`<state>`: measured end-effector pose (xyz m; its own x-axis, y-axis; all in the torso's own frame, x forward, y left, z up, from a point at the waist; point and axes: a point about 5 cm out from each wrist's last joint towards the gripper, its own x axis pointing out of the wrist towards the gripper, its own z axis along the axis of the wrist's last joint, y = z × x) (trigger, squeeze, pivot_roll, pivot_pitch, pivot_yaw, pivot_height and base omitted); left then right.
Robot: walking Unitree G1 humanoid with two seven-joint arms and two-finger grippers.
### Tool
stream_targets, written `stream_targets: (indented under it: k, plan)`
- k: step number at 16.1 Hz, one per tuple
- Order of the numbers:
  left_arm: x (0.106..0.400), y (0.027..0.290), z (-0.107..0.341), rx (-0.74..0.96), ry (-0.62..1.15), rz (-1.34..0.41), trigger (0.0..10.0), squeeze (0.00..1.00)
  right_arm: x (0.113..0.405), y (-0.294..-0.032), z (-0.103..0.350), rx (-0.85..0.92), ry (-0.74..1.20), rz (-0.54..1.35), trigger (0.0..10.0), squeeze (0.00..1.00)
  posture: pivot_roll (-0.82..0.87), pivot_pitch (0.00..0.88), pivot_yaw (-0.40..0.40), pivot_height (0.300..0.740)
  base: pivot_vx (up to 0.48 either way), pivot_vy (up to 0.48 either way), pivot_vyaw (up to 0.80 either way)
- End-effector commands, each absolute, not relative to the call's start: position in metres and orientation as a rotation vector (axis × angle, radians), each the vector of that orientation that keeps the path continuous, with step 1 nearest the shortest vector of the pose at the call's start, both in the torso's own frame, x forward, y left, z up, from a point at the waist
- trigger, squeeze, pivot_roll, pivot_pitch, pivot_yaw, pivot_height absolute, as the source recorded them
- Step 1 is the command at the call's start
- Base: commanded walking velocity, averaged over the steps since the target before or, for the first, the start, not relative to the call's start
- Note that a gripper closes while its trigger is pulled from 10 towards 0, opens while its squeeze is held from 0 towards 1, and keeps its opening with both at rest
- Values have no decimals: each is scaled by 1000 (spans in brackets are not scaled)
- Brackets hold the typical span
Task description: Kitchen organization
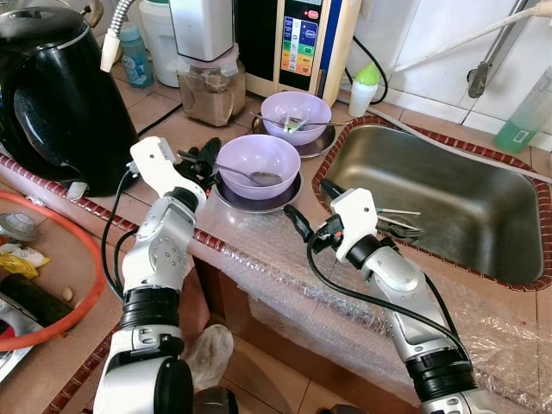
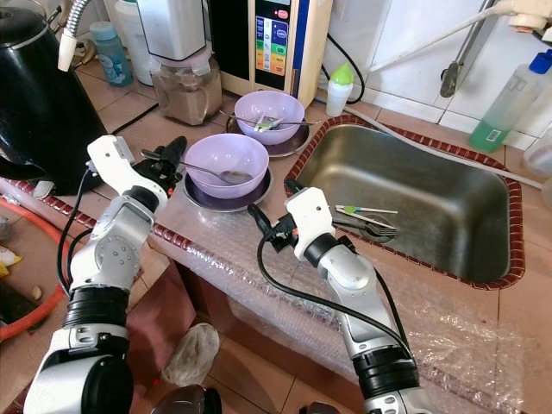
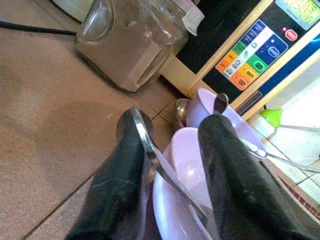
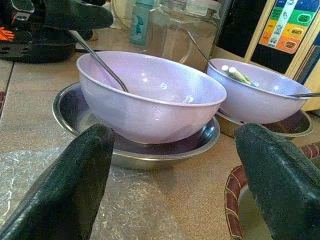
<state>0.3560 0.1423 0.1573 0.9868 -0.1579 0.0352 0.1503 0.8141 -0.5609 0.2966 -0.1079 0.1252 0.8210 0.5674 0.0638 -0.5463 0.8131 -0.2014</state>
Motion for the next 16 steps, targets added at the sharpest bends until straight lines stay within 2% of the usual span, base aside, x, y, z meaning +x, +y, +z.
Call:
stream_targets:
  k: [1,7,16]
  plan:
    - [359,141,162,-601,6,-186,0,0,297,-107,128,-185,-129,594,10000,0,-7,24,27,740,0,0,0]
    - [358,138,166,-575,-6,-222,0,0,301,-112,132,-187,-135,590,10000,0,-2,22,30,740,0,0,0]
    - [358,130,217,-368,-204,-384,0,0,307,-115,140,-182,-176,552,10000,0,3,17,33,740,0,0,0]
